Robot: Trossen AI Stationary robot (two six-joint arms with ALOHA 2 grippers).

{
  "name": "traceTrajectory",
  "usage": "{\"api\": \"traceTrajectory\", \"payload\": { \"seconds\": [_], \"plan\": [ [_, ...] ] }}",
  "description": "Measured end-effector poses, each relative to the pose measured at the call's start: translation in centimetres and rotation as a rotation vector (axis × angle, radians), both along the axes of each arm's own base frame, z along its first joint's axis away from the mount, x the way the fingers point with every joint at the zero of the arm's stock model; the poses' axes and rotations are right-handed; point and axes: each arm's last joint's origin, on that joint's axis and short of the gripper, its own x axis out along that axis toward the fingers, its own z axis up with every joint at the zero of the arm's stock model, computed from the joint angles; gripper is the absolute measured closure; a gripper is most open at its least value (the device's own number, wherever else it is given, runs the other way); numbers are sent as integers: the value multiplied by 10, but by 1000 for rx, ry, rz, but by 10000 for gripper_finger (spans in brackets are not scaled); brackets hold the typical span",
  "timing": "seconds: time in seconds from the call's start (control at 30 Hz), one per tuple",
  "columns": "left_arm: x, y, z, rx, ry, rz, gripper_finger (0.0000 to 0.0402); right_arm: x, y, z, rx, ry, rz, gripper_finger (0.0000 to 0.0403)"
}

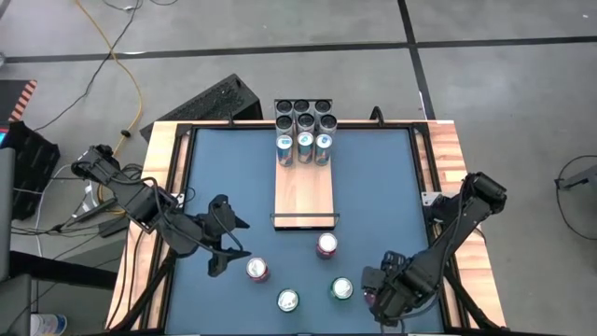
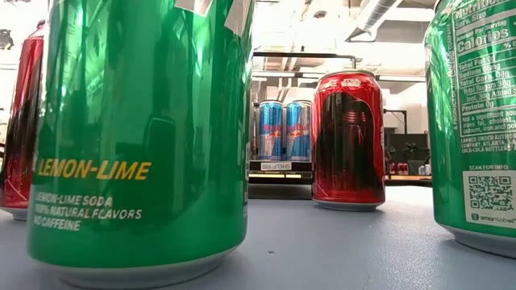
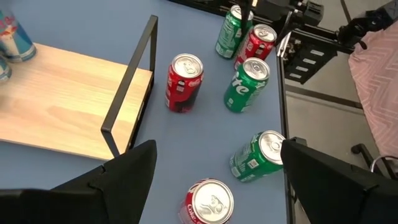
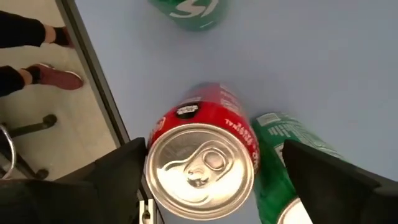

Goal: Place canned beverage on shelf
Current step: Put the bottom right red soda can on the shelf

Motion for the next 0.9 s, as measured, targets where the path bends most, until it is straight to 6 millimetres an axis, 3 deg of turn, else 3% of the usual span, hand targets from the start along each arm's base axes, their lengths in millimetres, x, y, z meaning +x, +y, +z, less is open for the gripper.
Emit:
{"api": "traceTrajectory", "payload": {
  "seconds": [0.3,0.4,0.57,0.9],
  "plan": [
    [0,1,0,2,-2,21,72,7,12,-29,-54,71,59,114],
    [0,1,0,0,-1,27,72,8,14,-29,-52,73,59,135],
    [0,1,0,-9,-2,35,72,10,10,-16,-59,43,25,135],
    [0,1,0,-22,-2,46,72,8,-20,26,-209,59,-31,135]
  ]
}}
